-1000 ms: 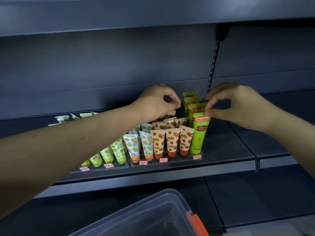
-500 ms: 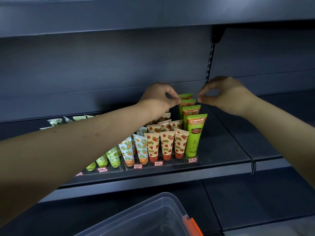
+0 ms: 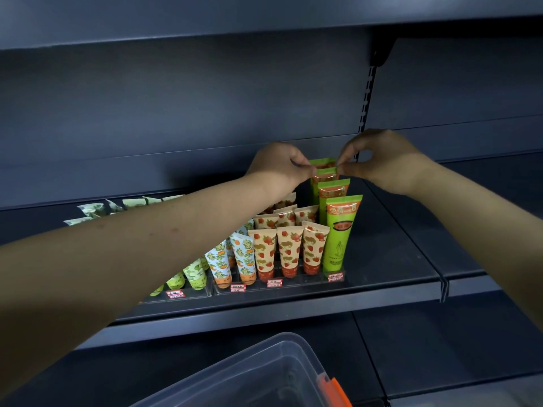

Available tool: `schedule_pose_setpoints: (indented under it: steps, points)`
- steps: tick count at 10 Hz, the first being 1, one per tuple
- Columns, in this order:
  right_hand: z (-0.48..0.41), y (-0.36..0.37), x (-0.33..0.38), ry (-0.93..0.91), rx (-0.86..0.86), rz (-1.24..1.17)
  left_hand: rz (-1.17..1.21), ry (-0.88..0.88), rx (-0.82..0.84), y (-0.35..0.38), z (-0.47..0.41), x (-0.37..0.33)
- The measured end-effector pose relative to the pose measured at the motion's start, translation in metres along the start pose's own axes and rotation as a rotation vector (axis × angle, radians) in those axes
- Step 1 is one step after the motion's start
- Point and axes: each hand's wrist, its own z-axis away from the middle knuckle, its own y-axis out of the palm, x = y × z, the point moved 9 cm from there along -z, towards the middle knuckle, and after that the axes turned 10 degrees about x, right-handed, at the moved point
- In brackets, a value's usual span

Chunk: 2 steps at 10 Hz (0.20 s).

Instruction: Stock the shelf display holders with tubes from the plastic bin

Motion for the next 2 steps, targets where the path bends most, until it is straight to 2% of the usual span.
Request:
schedule_pose_setpoints:
  steps: [2]
  points:
    - [0.0083,-0.0066,-0.0012,0.03,-0.056,-0.121,0.106,-0.008,-0.009,-0.0048,0.0071,0.0028]
